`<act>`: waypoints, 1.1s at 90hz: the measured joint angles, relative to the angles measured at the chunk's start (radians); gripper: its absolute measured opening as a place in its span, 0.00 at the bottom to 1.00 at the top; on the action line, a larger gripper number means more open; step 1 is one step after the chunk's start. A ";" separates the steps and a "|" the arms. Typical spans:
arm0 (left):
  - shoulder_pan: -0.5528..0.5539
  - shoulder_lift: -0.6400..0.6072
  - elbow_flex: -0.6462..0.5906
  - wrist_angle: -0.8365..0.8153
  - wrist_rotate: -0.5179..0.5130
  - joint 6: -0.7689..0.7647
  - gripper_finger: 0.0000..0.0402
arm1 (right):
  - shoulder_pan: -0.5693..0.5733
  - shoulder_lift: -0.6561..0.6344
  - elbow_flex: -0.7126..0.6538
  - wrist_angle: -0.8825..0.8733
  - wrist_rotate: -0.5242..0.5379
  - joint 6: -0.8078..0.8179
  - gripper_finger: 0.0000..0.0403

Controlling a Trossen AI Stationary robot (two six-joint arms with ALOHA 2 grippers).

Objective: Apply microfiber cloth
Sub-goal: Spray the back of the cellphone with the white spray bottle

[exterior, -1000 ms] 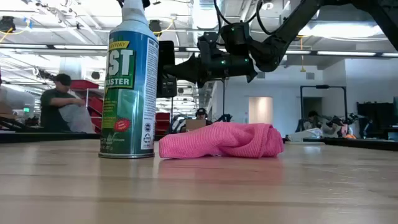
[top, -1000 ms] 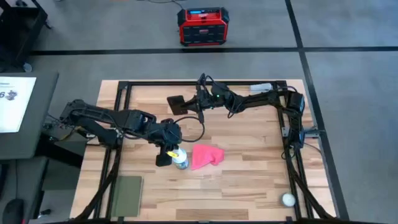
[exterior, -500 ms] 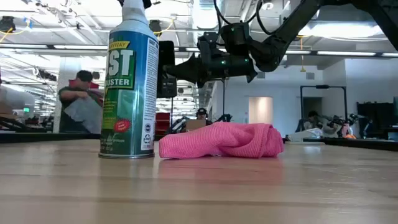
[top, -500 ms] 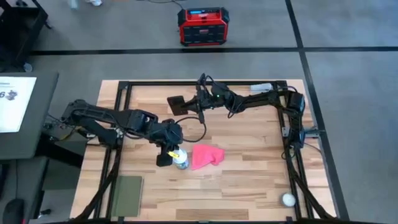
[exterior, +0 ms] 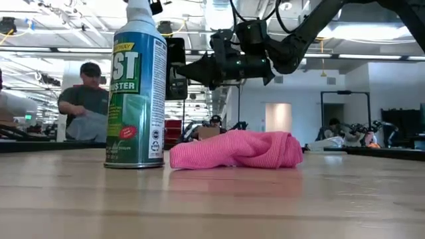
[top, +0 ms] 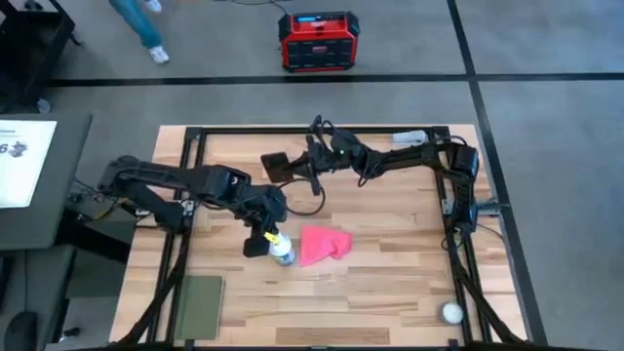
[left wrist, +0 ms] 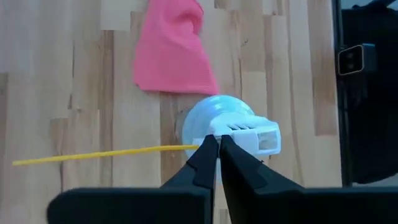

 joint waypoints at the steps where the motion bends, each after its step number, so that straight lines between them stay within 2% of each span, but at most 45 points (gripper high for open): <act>1: 0.000 0.000 0.003 -0.003 -0.001 0.001 0.00 | 0.001 0.000 0.000 0.000 0.000 0.000 0.04; 18: 0.007 -0.001 0.022 -0.053 -0.010 0.004 0.00 | 0.006 -0.002 0.000 0.002 0.000 -0.001 0.04; 66: 0.029 -0.002 0.026 -0.024 -0.004 0.005 0.00 | 0.006 -0.003 0.000 -0.003 0.000 -0.003 0.04; 83: -0.009 0.008 0.028 -0.022 0.004 -0.023 0.00 | -0.004 -0.003 0.000 -0.053 0.000 -0.012 0.04; 99: -0.096 -0.020 0.028 -0.021 -0.107 -0.094 0.00 | -0.024 -0.009 -0.001 -0.075 0.003 -0.011 0.04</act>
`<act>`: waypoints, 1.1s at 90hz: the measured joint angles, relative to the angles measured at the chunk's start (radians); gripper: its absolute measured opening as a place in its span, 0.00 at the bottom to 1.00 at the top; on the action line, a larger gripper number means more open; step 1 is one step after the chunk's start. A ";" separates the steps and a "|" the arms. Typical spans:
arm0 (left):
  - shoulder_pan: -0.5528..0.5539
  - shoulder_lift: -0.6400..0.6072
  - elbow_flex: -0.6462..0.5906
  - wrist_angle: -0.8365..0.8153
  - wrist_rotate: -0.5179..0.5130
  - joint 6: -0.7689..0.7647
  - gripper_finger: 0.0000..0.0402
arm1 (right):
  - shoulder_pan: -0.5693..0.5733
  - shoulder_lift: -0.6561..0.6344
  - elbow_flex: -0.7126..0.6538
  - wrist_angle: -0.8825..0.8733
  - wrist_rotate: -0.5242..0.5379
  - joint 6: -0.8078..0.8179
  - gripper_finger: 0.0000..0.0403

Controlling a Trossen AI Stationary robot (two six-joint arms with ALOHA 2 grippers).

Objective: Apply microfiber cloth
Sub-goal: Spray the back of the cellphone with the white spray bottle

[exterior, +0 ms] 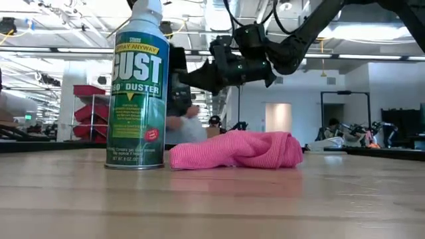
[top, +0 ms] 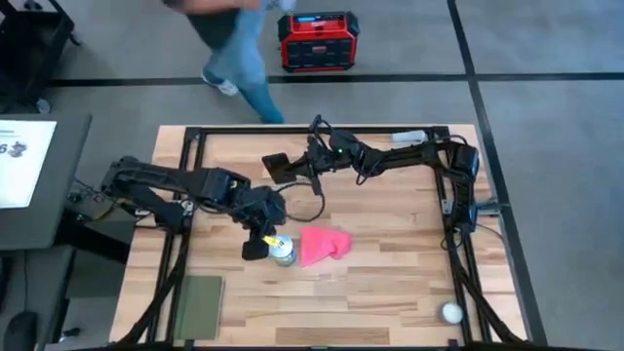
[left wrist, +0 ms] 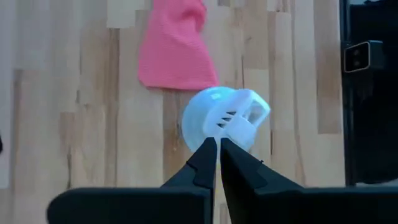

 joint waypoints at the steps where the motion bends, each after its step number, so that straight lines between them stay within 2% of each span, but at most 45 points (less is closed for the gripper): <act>1: -0.006 -0.003 0.000 0.000 -0.008 -0.009 0.00 | 0.000 -0.002 0.000 -0.002 0.000 -0.001 0.04; 19: -0.133 -0.036 0.000 -0.004 -0.153 -0.170 0.00 | -0.001 -0.006 0.000 -0.007 -0.015 -0.007 0.04; 30: -0.173 -0.033 -0.025 -0.003 -0.178 -0.224 0.00 | -0.005 -0.006 0.000 0.002 -0.016 -0.007 0.04; 53: -0.166 -0.029 -0.143 0.137 -0.196 -0.206 0.00 | -0.003 -0.006 0.000 0.007 -0.026 -0.007 0.04; 99: -0.110 -0.028 -0.165 0.098 -0.216 -0.151 0.00 | -0.003 -0.005 0.000 0.005 -0.025 -0.007 0.04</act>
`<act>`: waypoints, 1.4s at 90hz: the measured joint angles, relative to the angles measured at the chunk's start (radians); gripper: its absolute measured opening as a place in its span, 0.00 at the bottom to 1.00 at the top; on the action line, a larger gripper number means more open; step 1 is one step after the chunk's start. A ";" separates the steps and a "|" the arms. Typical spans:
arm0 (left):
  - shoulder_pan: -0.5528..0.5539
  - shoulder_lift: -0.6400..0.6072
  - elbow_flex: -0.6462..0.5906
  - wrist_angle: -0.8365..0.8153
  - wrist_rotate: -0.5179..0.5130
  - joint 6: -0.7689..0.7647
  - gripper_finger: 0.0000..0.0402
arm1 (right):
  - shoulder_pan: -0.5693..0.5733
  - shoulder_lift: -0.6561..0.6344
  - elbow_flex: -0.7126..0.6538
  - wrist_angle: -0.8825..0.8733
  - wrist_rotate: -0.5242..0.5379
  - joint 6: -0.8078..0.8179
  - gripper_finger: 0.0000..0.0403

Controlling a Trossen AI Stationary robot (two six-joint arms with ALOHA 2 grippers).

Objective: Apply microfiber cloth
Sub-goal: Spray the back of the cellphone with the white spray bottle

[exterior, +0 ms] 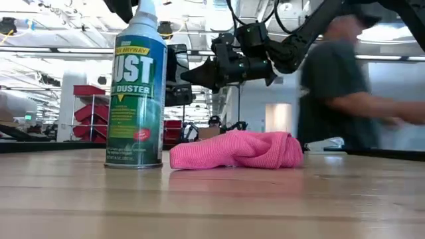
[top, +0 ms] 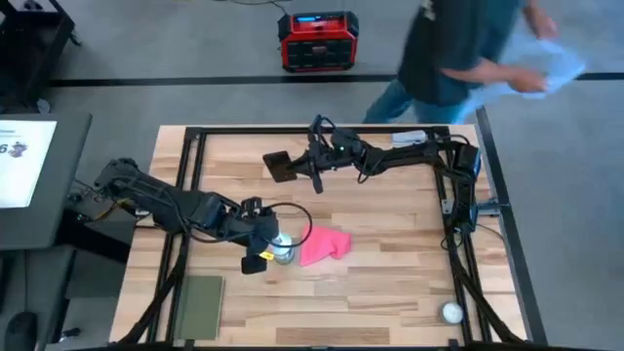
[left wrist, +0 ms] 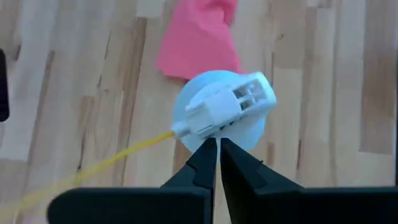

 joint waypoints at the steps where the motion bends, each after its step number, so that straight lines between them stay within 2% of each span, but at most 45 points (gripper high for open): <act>1: 0.001 0.000 0.000 0.000 0.000 0.003 0.00 | 0.000 0.000 0.000 0.000 0.000 0.000 0.04; 40: 0.046 -0.009 0.000 0.003 -0.001 0.109 0.00 | -0.001 0.000 0.000 0.000 0.000 0.000 0.04; 61: 0.048 -0.101 0.022 -0.044 -0.014 0.125 0.00 | -0.001 0.000 0.000 0.000 0.000 0.000 0.04; 75: 0.091 -0.142 0.060 -0.057 -0.029 0.229 0.00 | -0.005 0.001 0.000 0.000 0.008 0.000 0.04; 99: 0.242 -0.124 0.066 -0.046 0.148 0.409 0.00 | -0.038 0.001 0.000 0.011 0.059 -0.001 0.04; 115: 0.282 -0.075 0.066 -0.031 0.268 0.450 0.00 | -0.042 0.001 0.000 0.010 0.059 0.000 0.04; 126: 0.282 -0.035 0.065 -0.039 0.282 0.453 0.00 | -0.042 0.001 0.000 0.010 0.057 0.000 0.04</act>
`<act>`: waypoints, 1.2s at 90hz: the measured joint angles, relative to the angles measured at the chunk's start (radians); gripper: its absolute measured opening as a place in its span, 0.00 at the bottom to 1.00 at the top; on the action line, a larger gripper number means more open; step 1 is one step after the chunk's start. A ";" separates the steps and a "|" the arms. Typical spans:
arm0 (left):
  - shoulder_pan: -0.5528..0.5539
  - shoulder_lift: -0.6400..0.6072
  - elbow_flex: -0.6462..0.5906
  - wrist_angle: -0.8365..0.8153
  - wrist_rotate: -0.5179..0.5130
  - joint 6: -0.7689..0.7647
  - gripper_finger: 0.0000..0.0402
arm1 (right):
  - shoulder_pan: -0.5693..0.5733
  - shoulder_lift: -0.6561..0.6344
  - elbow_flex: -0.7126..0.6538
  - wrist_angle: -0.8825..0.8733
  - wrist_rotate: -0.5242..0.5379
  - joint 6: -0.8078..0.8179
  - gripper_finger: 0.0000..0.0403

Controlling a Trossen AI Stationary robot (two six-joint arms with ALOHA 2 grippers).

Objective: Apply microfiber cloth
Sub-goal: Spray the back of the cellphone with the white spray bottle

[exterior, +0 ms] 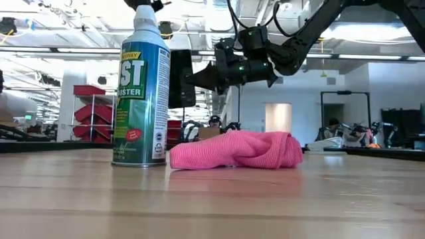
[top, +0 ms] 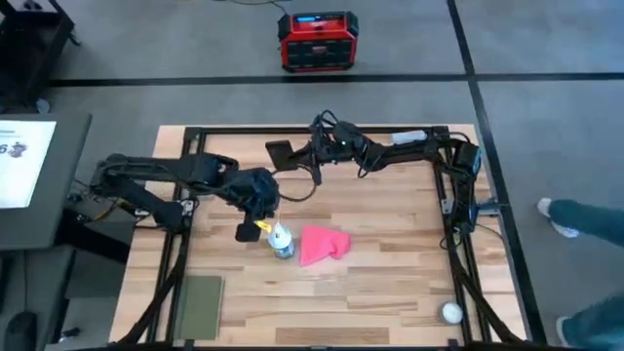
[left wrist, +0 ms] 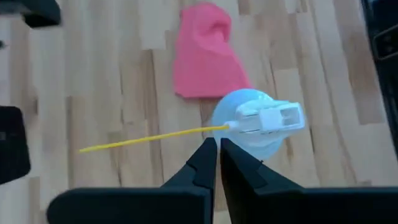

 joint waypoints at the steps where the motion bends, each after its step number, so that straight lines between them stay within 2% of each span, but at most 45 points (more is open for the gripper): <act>1: 0.000 0.002 0.000 0.000 0.000 0.000 0.00 | 0.000 0.000 0.000 0.000 0.000 0.000 0.04; 49: -0.023 0.006 0.047 0.016 0.009 -0.071 0.00 | 0.002 0.000 0.000 -0.006 -0.002 0.000 0.04; 108: -0.027 0.042 0.047 0.019 0.007 -0.055 0.00 | 0.005 0.000 0.000 -0.003 -0.007 0.000 0.04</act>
